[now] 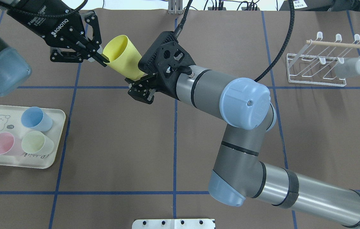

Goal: Transfer IKEA cup to right arm and place on rack

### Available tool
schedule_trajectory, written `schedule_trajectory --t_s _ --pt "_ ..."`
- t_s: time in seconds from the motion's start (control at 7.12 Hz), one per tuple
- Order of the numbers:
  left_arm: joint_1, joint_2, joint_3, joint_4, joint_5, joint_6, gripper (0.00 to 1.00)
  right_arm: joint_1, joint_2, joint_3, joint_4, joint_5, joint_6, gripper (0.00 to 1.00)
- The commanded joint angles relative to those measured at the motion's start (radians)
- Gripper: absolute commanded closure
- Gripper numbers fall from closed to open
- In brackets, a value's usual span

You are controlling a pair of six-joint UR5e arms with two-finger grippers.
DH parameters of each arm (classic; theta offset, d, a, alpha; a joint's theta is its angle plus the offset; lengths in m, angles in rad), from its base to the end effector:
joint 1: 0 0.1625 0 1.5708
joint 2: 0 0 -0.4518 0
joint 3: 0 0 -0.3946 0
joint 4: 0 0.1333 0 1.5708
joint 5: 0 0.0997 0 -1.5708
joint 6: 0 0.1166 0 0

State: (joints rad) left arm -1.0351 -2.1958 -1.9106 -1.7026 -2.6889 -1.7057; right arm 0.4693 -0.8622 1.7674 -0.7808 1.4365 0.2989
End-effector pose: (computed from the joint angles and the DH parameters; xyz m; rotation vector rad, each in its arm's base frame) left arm 0.2716 -0.5133 0.1391 -0.4695 1.2970 -0.3686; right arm -0.5034 -0.4223 0.0819 1.3769 -1.0271 -0.4851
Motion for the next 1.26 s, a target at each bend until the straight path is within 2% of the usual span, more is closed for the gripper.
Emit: schedule_trajectory --t_s 0.0,0.7,1.12 --pt "0.001 -0.007 0.002 0.000 0.001 -0.002 1.00 -0.006 0.000 0.001 0.000 -0.001 -0.020 0.01" --pt "0.001 -0.009 0.005 0.000 0.001 -0.002 1.00 -0.012 -0.001 0.004 0.017 -0.002 -0.027 0.01" --pt "0.001 -0.009 0.005 0.000 0.001 -0.002 1.00 -0.018 -0.001 0.003 0.031 -0.002 -0.050 0.07"
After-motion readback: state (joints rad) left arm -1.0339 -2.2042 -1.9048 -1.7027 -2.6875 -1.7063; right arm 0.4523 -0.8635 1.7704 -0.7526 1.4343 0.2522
